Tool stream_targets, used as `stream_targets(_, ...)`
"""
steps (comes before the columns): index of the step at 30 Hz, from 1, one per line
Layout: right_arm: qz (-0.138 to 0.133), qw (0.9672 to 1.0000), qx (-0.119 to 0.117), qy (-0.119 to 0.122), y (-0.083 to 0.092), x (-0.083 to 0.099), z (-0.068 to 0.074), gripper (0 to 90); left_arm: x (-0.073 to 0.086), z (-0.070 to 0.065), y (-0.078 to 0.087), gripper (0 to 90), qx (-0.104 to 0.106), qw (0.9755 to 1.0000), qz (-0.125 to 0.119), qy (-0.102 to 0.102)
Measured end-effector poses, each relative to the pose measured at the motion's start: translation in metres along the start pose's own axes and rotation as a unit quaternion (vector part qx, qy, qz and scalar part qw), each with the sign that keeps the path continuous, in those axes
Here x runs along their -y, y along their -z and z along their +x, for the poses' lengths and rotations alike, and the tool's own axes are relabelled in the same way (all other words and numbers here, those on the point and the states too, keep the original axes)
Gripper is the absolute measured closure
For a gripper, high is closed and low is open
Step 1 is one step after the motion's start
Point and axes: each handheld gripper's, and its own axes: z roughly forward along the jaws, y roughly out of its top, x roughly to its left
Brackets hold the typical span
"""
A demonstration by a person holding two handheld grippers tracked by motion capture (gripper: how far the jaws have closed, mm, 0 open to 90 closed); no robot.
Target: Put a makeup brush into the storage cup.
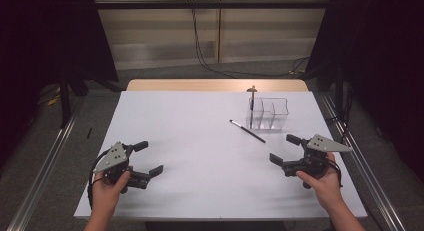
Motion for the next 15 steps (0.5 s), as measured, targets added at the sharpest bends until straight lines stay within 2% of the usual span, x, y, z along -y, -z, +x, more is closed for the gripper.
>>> stream_targets(7, -0.002, 1.0, 0.002, 0.003, 0.0055, 0.0026, 0.0001, 1.1, -0.001, -0.0002, -0.0005, 2.6, 0.0, 1.0, 0.002, -0.006)
stream_targets(12, 0.002, 1.0, 0.002, 0.001, 0.0071, 0.0044, 0.0003, 1.1, -0.0004, 0.0001, -0.0004, 2.6, -0.001, 1.0, 0.002, -0.002)
stream_targets(15, 0.002, 0.9999, 0.006, 0.009, 0.0086, 0.0047, 0.002, 1.1, -0.0006, 0.0004, 0.0002, 2.7, -0.001, 1.0, 0.002, -0.005)
